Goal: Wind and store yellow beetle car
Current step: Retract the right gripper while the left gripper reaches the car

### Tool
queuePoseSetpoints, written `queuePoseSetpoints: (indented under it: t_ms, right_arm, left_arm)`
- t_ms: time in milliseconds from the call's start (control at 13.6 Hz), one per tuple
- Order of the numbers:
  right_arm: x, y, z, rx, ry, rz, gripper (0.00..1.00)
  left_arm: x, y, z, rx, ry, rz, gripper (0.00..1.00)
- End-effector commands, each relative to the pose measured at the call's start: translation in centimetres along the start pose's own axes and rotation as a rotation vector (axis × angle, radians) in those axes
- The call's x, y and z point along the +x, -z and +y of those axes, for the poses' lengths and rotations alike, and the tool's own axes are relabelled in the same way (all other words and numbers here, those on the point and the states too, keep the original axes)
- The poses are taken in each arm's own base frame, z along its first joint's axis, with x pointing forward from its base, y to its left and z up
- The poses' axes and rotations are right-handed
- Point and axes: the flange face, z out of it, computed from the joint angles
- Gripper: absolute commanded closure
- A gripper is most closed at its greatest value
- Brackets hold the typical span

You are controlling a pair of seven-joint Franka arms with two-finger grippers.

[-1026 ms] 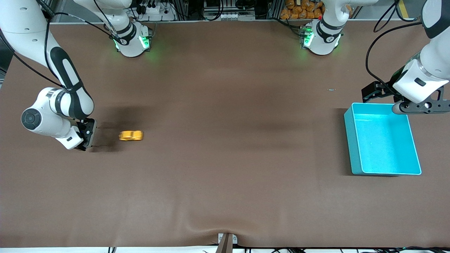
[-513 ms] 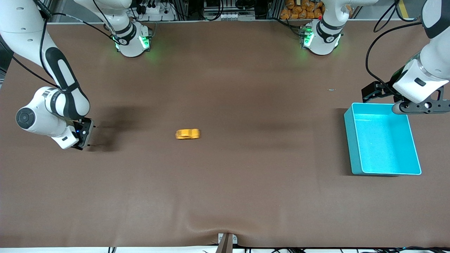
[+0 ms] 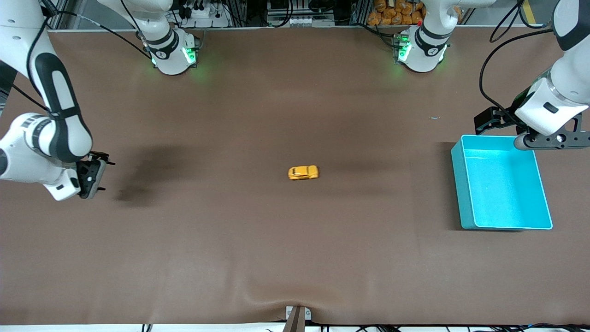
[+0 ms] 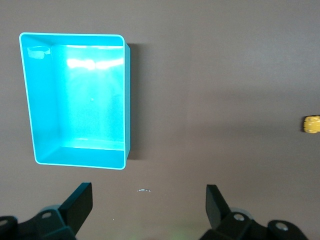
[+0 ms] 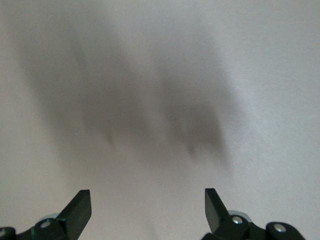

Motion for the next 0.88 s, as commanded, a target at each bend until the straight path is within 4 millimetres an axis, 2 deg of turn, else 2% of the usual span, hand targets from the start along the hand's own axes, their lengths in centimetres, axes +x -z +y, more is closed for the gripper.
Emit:
queuePoseSetpoints:
  t_ms: [0, 147, 293, 440, 586, 660, 806]
  right_arm:
    - [0.4, 3.2, -1.1, 0.001, -0.119, 0.033, 0.00]
    - [1.9, 5.5, -2.5, 0.013, -0.229, 0.032, 0.00]
    - [4.3, 8.4, -3.8, -0.018, -0.305, 0.039, 0.00]
    - [6.9, 12.1, -4.7, -0.054, -0.411, 0.051, 0.00]
    - [8.8, 17.1, -5.2, -0.036, -0.542, 0.043, 0.00]
    - [9.6, 19.9, -5.6, -0.031, -0.610, 0.037, 0.00]
    - [11.3, 24.6, -7.0, -0.055, -0.716, 0.002, 0.00]
  left_arm:
    - [0.1, 0.2, -0.1, 0.017, 0.010, 0.004, 0.00]
    - [0.1, 0.2, -0.1, 0.017, 0.010, 0.004, 0.00]
    - [0.1, 0.2, 0.1, 0.017, 0.007, 0.004, 0.00]
    - [0.0, 0.3, 0.7, 0.018, 0.004, 0.007, 0.00]
    - [-0.1, 0.6, 1.5, 0.007, 0.024, 0.012, 0.00]
    - [-0.2, 0.8, 2.7, -0.004, 0.042, 0.015, 0.00]
    - [-1.0, 0.6, 8.4, 0.005, 0.055, 0.025, 0.00]
